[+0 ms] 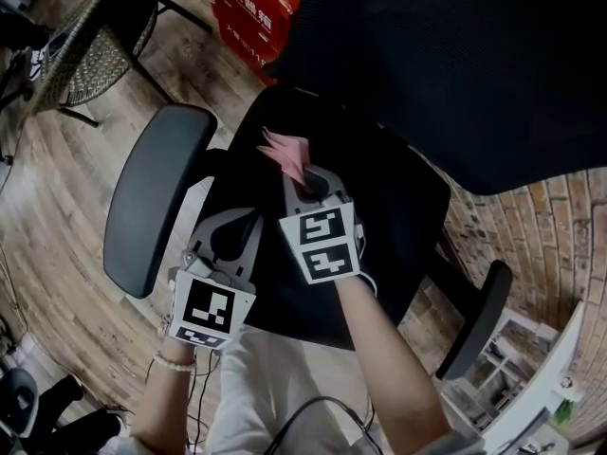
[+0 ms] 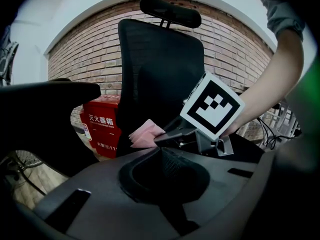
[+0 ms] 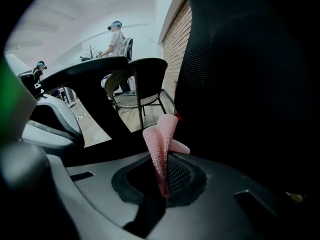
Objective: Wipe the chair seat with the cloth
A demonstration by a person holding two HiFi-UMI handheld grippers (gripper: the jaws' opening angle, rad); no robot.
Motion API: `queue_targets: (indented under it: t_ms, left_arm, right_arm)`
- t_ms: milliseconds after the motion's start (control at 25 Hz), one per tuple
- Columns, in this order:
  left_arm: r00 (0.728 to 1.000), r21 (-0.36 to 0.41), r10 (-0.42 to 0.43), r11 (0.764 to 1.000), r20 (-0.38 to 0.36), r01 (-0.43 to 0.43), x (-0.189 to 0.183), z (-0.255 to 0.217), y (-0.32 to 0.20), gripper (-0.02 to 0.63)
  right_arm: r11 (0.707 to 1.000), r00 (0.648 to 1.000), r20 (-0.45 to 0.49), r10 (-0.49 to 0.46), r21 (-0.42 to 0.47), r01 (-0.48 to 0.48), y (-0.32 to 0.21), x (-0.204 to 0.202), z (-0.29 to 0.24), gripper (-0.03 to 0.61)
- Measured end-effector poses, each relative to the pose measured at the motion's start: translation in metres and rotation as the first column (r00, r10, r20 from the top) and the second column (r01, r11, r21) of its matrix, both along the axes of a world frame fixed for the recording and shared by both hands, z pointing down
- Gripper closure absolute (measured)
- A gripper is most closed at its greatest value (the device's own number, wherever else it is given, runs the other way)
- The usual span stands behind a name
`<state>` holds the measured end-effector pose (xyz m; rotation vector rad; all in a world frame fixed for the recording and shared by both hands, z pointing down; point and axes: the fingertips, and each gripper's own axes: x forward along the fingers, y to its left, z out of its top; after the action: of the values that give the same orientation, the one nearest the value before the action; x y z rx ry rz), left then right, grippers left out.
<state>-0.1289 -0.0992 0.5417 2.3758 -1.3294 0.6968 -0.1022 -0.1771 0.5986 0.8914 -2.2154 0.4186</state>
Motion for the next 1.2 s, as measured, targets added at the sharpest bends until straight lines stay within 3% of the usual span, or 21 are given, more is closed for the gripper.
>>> queue_targets:
  t_ms: [400, 680, 920, 1200]
  left_arm:
    - [0.997, 0.007, 0.077, 0.997, 0.009, -0.077, 0.029, -0.005, 0.006, 0.595]
    - [0.988, 0.006, 0.153, 0.988, 0.024, -0.153, 0.061, -0.002, 0.008, 0.595]
    - [0.977, 0.001, 0.214, 0.977, 0.021, -0.214, 0.094, 0.0, 0.009, 0.595]
    - [0.961, 0.009, 0.277, 0.961, 0.015, -0.277, 0.127, -0.001, 0.013, 0.595]
  right_arm:
    - [0.989, 0.987, -0.063, 0.151, 0.001, -0.151, 0.013, 0.07, 0.004, 0.522]
    - [0.955, 0.949, -0.105, 0.297, 0.033, -0.295, 0.022, 0.138, 0.004, 0.523]
    - [0.915, 0.904, -0.141, 0.403, 0.046, -0.4, 0.037, 0.197, 0.003, 0.522]
    - [0.829, 0.813, -0.165, 0.558, 0.074, -0.554, 0.065, 0.26, -0.005, 0.523]
